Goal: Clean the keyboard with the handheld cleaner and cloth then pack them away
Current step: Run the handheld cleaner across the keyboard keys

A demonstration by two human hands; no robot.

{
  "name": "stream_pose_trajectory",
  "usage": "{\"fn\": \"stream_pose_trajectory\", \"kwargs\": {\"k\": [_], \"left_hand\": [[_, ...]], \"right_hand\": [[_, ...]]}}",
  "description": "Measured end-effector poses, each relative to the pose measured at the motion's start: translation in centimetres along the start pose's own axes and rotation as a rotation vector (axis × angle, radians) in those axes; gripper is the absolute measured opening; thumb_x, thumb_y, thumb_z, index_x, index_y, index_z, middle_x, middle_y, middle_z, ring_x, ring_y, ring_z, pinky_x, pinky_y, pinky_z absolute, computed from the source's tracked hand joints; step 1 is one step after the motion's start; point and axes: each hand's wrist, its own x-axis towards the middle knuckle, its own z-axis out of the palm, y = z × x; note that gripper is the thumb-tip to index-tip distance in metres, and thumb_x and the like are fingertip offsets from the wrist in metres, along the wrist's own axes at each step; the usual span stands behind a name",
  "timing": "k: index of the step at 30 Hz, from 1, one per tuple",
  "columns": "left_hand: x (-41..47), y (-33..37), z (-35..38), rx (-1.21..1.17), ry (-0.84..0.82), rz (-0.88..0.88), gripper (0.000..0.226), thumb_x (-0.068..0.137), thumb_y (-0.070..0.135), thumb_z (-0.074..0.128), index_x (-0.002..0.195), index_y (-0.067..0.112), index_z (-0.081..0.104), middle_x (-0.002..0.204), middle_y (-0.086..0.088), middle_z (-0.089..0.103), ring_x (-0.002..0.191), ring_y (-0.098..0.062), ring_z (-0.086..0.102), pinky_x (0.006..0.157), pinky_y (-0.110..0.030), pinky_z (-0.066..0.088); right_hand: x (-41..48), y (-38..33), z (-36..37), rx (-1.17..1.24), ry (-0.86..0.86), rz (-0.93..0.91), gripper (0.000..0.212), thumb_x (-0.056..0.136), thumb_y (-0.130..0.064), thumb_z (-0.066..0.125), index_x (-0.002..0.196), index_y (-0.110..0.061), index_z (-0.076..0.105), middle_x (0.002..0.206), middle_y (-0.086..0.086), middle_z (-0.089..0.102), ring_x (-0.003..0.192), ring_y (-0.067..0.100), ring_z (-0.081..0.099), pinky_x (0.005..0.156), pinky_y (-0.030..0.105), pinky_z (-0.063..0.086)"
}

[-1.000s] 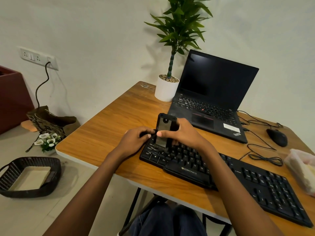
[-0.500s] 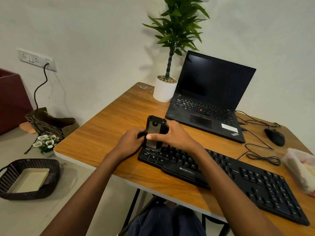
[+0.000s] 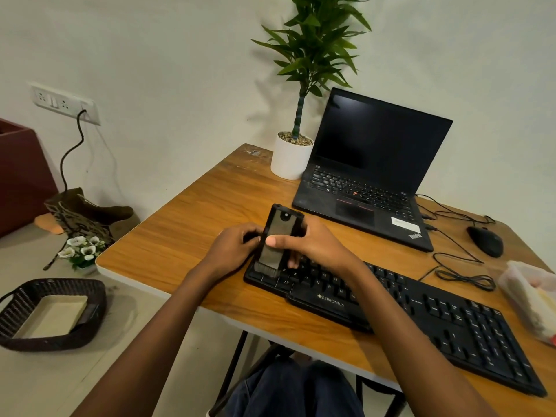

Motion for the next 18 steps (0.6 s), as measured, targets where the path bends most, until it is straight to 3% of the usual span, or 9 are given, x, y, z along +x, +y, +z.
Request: {"fn": "stream_pose_trajectory", "kwargs": {"k": [3, 8, 10, 14, 18], "left_hand": [[-0.02, 0.03, 0.06, 0.026, -0.004, 0.012, 0.020, 0.092, 0.013, 0.055, 0.107, 0.020, 0.066, 0.104, 0.003, 0.068, 0.098, -0.012, 0.062, 0.087, -0.043, 0.050], [-0.18, 0.18, -0.01, 0.010, 0.002, -0.004, 0.018, 0.091, 0.012, 0.056, 0.100, 0.022, 0.068, 0.099, 0.002, 0.069, 0.094, -0.014, 0.063, 0.085, -0.046, 0.050], [-0.20, 0.27, -0.05, 0.011, -0.005, 0.001, 0.020, 0.091, 0.013, 0.056, 0.102, 0.026, 0.066, 0.102, 0.004, 0.068, 0.097, -0.013, 0.062, 0.087, -0.045, 0.050], [-0.14, 0.35, -0.03, 0.023, 0.010, -0.018, 0.018, 0.090, 0.010, 0.056, 0.098, 0.022, 0.068, 0.100, 0.003, 0.068, 0.095, -0.014, 0.062, 0.086, -0.045, 0.050], [-0.21, 0.45, -0.01, 0.021, 0.001, -0.007, 0.021, 0.091, 0.012, 0.056, 0.103, 0.025, 0.067, 0.100, 0.006, 0.068, 0.096, -0.013, 0.062, 0.087, -0.043, 0.050]], "right_hand": [[-0.12, 0.03, -0.07, -0.098, 0.077, -0.031, 0.019, 0.079, -0.025, 0.072, 0.086, -0.016, 0.057, 0.074, 0.001, 0.066, 0.052, 0.010, 0.061, 0.048, 0.025, 0.050], [-0.44, -0.77, 0.05, -0.112, -0.018, -0.042, 0.016, 0.079, -0.022, 0.072, 0.083, -0.021, 0.056, 0.073, -0.003, 0.063, 0.051, 0.000, 0.059, 0.047, 0.017, 0.046], [-0.37, -0.83, -0.38, -0.123, 0.037, -0.050, 0.017, 0.078, -0.023, 0.073, 0.081, -0.020, 0.055, 0.071, -0.004, 0.063, 0.050, 0.001, 0.058, 0.046, 0.019, 0.047], [-0.65, -0.80, 0.30, -0.048, -0.096, -0.058, 0.013, 0.080, -0.020, 0.071, 0.084, -0.024, 0.059, 0.074, -0.002, 0.067, 0.055, 0.009, 0.062, 0.046, 0.021, 0.049], [-0.18, -0.40, 0.34, -0.136, 0.079, -0.085, 0.018, 0.079, -0.025, 0.072, 0.084, -0.018, 0.056, 0.074, -0.002, 0.064, 0.058, 0.009, 0.061, 0.052, 0.026, 0.051]]}}
